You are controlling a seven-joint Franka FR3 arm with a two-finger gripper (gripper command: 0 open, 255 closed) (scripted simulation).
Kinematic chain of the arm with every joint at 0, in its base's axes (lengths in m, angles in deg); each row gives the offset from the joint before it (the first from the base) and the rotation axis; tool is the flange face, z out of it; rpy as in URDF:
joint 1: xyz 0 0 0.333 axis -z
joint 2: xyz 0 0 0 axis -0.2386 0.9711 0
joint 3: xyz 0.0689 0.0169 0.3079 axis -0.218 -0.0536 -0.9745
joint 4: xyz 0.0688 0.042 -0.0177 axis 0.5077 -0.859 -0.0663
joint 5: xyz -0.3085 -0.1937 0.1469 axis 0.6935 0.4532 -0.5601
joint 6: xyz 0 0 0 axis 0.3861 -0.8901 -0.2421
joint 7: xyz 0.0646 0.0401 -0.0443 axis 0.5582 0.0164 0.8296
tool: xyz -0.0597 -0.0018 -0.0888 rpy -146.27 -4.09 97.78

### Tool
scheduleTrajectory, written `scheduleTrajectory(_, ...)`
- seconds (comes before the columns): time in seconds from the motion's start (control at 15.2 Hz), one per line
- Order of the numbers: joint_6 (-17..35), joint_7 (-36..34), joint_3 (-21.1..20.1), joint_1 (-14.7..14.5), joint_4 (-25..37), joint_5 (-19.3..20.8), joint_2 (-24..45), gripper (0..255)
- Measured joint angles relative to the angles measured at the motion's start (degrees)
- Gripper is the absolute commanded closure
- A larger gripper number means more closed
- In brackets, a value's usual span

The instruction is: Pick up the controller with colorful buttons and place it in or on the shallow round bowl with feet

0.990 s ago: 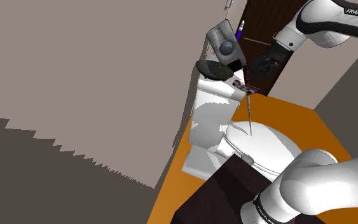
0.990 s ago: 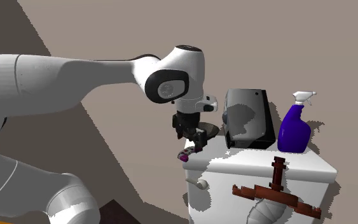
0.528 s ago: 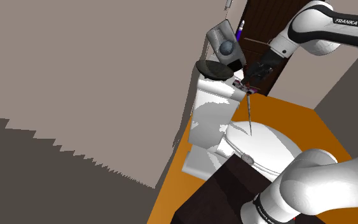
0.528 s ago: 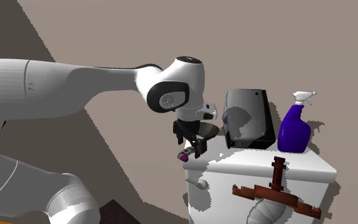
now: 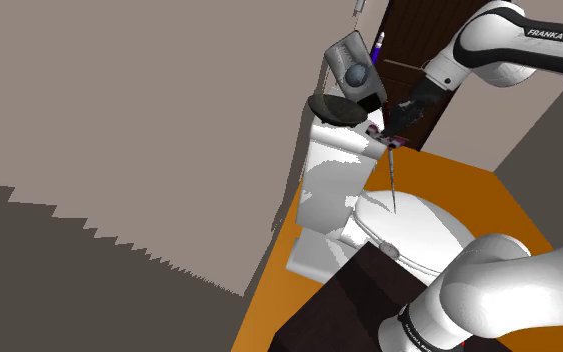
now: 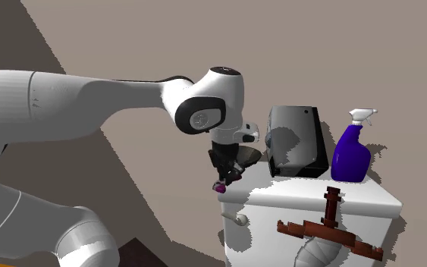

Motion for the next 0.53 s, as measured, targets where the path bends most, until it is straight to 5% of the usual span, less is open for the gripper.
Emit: scheduleTrajectory(0.53, -0.26, 0.0, 0.03, -0.07, 0.52, -0.03, 0.15, 255)
